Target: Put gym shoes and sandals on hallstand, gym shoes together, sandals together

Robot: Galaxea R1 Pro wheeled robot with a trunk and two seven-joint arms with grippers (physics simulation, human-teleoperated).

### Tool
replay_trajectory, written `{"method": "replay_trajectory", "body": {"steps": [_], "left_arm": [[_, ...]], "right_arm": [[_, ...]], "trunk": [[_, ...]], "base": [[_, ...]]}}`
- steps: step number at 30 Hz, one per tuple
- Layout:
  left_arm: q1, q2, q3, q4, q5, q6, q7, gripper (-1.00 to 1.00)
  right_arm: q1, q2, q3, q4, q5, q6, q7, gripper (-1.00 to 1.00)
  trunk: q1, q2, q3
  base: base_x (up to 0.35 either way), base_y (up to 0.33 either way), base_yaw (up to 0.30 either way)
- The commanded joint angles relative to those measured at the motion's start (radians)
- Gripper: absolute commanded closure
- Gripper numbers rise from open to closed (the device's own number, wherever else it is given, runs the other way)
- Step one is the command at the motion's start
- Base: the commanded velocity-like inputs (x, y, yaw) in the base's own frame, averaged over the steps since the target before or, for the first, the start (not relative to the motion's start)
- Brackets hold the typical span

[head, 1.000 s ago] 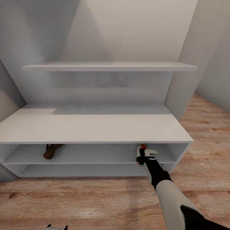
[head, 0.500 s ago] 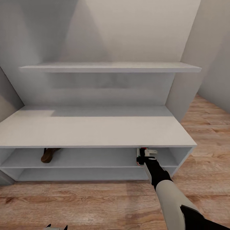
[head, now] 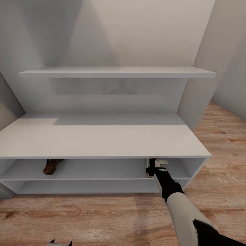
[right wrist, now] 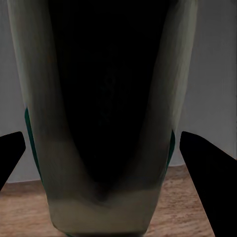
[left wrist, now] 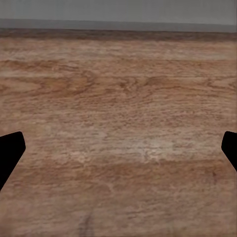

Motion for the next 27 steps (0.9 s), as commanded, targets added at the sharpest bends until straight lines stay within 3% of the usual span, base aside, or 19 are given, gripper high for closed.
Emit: {"method": "replay_trajectory", "body": {"steps": [1,23,24,27], "left_arm": [[-0.001,-0.001,0.007,0.001,0.002,-0.001,-0.01,-1.0],[-0.001,-0.001,0.007,0.001,0.002,-0.001,-0.01,-1.0],[-0.001,-0.001,0.007,0.001,0.002,-0.001,-0.01,-1.0],[-0.001,0.0,0.007,0.001,0.002,-0.001,-0.01,-1.0]], "right_arm": [[-0.001,0.001,-0.005,-0.002,0.006,0.004,0.0,1.0],[-0.001,0.0,-0.005,-0.002,0.006,0.004,0.0,1.0],[-0.001,0.0,-0.005,-0.002,0.006,0.004,0.0,-1.0],[-0.001,0.0,-0.005,-0.002,0.006,0.004,0.0,-1.0]], "trunk": [[0.0,0.0,-0.001],[0.0,0.0,-0.001],[0.0,0.0,-0.001],[0.0,0.0,-0.001]], "base": [[0.081,0.0,0.0],[0.046,0.0,0.0],[0.0,0.0,0.0],[0.0,0.0,0.0]]}}
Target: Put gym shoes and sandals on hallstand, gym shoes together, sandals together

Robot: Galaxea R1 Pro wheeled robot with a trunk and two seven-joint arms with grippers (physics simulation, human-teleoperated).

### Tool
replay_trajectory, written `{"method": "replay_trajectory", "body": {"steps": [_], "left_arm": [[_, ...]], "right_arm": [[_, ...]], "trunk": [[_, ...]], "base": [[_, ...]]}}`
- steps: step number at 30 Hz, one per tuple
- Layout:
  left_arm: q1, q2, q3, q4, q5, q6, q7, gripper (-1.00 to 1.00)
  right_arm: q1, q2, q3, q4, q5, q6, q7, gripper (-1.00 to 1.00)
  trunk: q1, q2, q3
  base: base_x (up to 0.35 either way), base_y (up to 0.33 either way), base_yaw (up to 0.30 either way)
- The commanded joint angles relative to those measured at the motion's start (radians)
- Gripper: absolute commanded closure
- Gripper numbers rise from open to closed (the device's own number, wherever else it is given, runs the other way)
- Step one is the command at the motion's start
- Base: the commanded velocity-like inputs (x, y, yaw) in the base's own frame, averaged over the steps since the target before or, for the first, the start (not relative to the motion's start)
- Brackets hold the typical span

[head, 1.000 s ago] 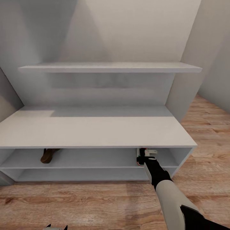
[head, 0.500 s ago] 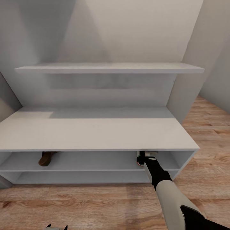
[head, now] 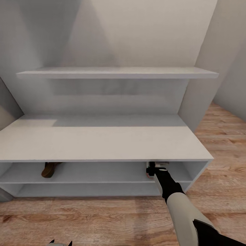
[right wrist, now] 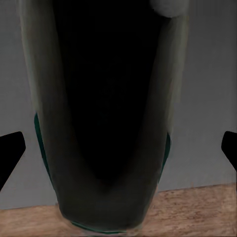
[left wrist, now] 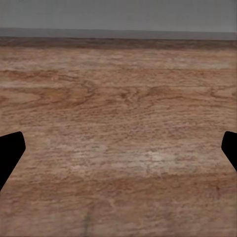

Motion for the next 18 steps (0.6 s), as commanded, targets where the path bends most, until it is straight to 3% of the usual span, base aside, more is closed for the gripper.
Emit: {"method": "replay_trajectory", "body": {"steps": [1,10,18], "left_arm": [[-0.001,0.0,0.007,0.001,0.002,-0.001,-0.01,-1.0],[-0.001,0.0,0.007,0.001,0.002,-0.002,-0.01,-1.0],[-0.001,0.0,0.008,0.0,0.002,-0.002,-0.008,-1.0]], "right_arm": [[-0.001,0.001,-0.005,-0.001,0.006,0.004,0.001,-1.0],[-0.001,0.001,-0.005,-0.001,0.006,0.004,0.001,-1.0],[-0.001,0.0,-0.005,-0.001,0.007,0.004,0.001,-1.0]], "trunk": [[0.0,0.0,-0.001],[0.0,0.0,-0.001],[0.0,0.0,-0.001]], "base": [[0.0,0.0,0.0],[-0.022,0.0,0.0],[-0.276,0.0,0.0]]}}
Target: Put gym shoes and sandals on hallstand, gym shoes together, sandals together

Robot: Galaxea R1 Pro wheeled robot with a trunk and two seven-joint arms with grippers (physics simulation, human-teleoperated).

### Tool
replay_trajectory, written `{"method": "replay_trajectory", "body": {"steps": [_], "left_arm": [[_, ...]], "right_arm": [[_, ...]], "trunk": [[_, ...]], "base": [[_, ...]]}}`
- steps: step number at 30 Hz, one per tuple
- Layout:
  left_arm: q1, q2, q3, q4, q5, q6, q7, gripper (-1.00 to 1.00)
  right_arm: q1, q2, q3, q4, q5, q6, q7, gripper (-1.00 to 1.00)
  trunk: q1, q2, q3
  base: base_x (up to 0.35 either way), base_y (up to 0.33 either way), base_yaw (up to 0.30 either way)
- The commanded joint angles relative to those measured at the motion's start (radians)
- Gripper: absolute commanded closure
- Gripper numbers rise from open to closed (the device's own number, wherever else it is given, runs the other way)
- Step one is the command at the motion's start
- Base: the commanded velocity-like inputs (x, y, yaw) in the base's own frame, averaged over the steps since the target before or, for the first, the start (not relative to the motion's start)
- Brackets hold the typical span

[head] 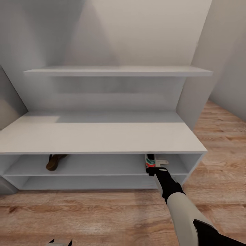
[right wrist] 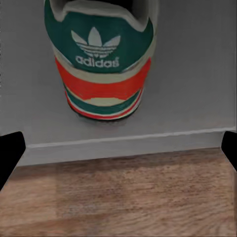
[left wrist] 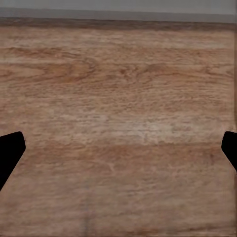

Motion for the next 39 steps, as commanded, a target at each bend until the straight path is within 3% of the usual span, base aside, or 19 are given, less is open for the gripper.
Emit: {"method": "replay_trajectory", "body": {"steps": [1,17,28,33,39], "left_arm": [[-0.001,-0.001,0.007,0.001,0.002,-0.001,-0.01,-1.0],[-0.001,-0.002,0.017,-0.001,0.002,0.002,-0.005,-1.0],[-0.006,-0.005,0.019,-0.012,0.01,0.002,0.006,-1.0],[-0.008,-0.006,0.02,-0.013,0.013,0.002,0.034,-1.0],[-0.008,-0.006,0.024,-0.012,0.014,0.001,0.06,-1.0]], "right_arm": [[-0.001,0.001,-0.005,-0.002,0.006,0.004,0.001,-1.0],[0.001,-0.004,-0.005,0.01,0.009,0.003,0.003,-1.0],[0.046,-0.051,-0.006,0.023,0.008,-0.019,0.009,-1.0],[0.098,-0.079,-0.006,0.057,0.006,-0.083,0.01,-1.0],[0.165,-0.108,-0.006,0.146,0.007,-0.237,0.01,-1.0]], "trunk": [[-0.001,0.0,-0.001],[-0.001,0.0,-0.001],[-0.001,0.0,-0.001],[-0.001,0.0,-0.001],[-0.001,0.0,-0.001]], "base": [[-0.322,0.0,0.0],[-0.333,0.0,0.0],[-0.336,0.0,0.0],[-0.336,0.0,0.0],[-0.332,0.0,0.0]]}}
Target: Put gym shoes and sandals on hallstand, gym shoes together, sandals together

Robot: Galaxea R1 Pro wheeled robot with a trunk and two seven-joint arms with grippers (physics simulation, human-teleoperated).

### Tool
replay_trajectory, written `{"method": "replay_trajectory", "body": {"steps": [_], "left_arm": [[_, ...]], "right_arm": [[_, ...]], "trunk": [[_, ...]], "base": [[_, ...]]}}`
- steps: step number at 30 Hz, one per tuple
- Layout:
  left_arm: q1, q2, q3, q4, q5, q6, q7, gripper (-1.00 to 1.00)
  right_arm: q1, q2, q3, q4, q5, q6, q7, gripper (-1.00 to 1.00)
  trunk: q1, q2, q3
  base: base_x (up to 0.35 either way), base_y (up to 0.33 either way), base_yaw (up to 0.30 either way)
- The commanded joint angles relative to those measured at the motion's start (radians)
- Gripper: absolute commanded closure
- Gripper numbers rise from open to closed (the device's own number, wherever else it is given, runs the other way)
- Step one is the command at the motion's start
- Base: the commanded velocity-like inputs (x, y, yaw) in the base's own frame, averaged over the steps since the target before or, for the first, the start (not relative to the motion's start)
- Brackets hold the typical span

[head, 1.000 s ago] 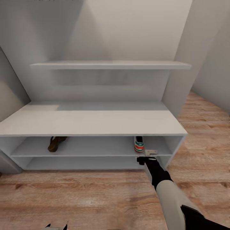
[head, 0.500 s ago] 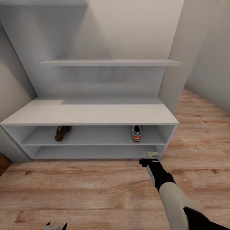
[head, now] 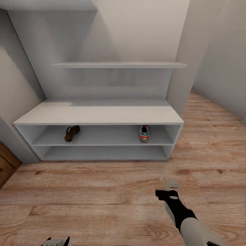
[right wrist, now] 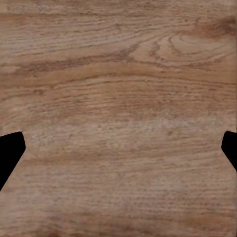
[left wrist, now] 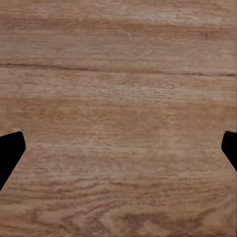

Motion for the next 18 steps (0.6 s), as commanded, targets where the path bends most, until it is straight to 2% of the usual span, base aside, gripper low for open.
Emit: {"method": "replay_trajectory", "body": {"steps": [1,5,9,13,18], "left_arm": [[0.0,-0.001,0.006,0.001,0.003,-0.001,-0.008,-1.0],[0.001,0.0,0.007,0.001,0.003,-0.002,-0.002,-1.0],[0.002,0.002,0.007,0.001,0.003,-0.002,0.001,-1.0],[0.003,0.002,0.006,0.002,0.004,-0.003,0.002,-1.0],[0.003,0.001,0.005,0.004,0.003,-0.003,0.002,-1.0]], "right_arm": [[0.009,-0.004,-0.004,0.018,0.009,-0.026,-0.001,-1.0],[0.043,-0.026,-0.004,0.097,0.012,-0.147,-0.002,-1.0],[0.074,-0.061,-0.003,0.168,0.012,-0.26,-0.002,-1.0],[0.099,-0.097,-0.003,0.225,0.012,-0.357,-0.001,-1.0],[0.12,-0.119,-0.003,0.283,0.012,-0.456,-0.001,-1.0]], "trunk": [[-0.001,0.0,-0.001],[-0.001,0.0,-0.001],[-0.001,0.0,-0.001],[-0.001,0.0,-0.001],[-0.001,0.0,-0.001]], "base": [[-0.324,0.0,0.0],[-0.312,0.0,0.0],[-0.223,0.0,0.0],[-0.097,0.0,0.0],[-0.035,0.0,0.0]]}}
